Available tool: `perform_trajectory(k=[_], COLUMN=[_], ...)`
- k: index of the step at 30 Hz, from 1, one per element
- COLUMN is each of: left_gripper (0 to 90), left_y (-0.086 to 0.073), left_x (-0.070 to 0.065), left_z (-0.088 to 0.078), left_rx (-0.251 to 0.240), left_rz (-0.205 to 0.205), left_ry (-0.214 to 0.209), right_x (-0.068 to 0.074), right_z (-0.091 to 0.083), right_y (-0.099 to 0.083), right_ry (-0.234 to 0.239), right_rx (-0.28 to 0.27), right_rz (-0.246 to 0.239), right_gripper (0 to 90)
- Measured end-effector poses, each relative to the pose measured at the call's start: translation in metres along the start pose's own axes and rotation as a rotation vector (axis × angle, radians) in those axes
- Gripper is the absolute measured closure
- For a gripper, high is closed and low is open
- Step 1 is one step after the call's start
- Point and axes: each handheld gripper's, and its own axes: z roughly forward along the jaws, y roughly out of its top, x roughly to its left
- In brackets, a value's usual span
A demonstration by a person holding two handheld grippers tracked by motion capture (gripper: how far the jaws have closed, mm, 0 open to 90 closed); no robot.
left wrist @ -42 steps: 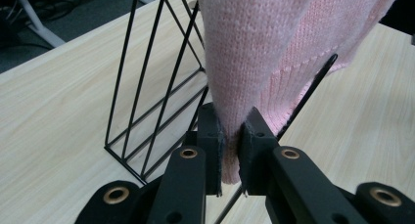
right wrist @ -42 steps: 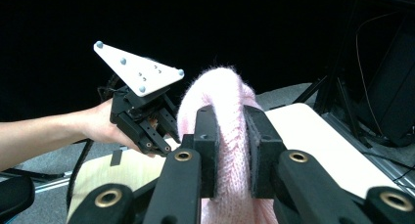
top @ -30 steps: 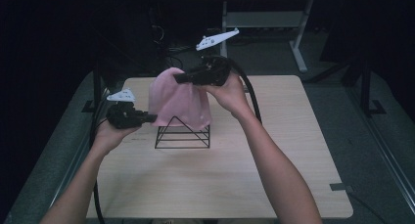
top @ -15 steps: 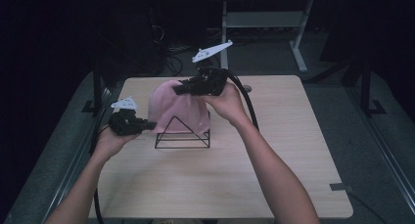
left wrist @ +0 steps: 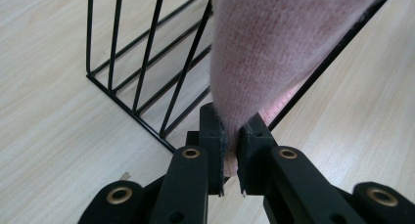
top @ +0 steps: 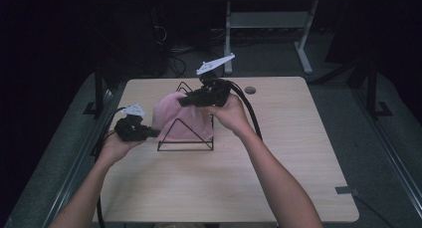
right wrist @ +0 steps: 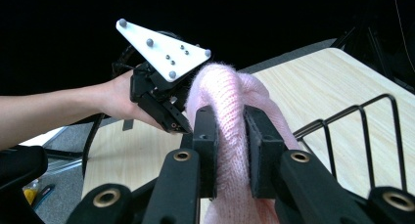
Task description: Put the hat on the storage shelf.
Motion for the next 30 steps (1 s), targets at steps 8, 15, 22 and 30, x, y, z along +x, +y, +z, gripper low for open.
perform_trajectory(k=[8, 15, 22, 30], left_gripper=[82.3, 82.3, 82.3, 82.4], left_y=[-0.01, -0.01, -0.013, -0.023], left_x=[0.001, 0.0, -0.003, -0.002], left_z=[0.005, 0.012, 0.02, 0.024], left_rx=[0.018, 0.054, 0.095, 0.103], left_rz=[-0.011, 0.001, 0.014, -0.012], left_ry=[-0.002, -0.001, 0.001, 0.006], right_x=[0.002, 0.0, -0.003, -0.001], right_z=[0.006, 0.007, 0.011, 0.013], right_y=[-0.01, -0.019, -0.024, -0.028], right_ry=[0.007, 0.012, 0.018, 0.018], right_rx=[0.018, 0.026, 0.046, 0.063], right_rz=[0.007, 0.024, 0.03, 0.032], right_gripper=[75.6, 74.5, 72.2, 66.1])
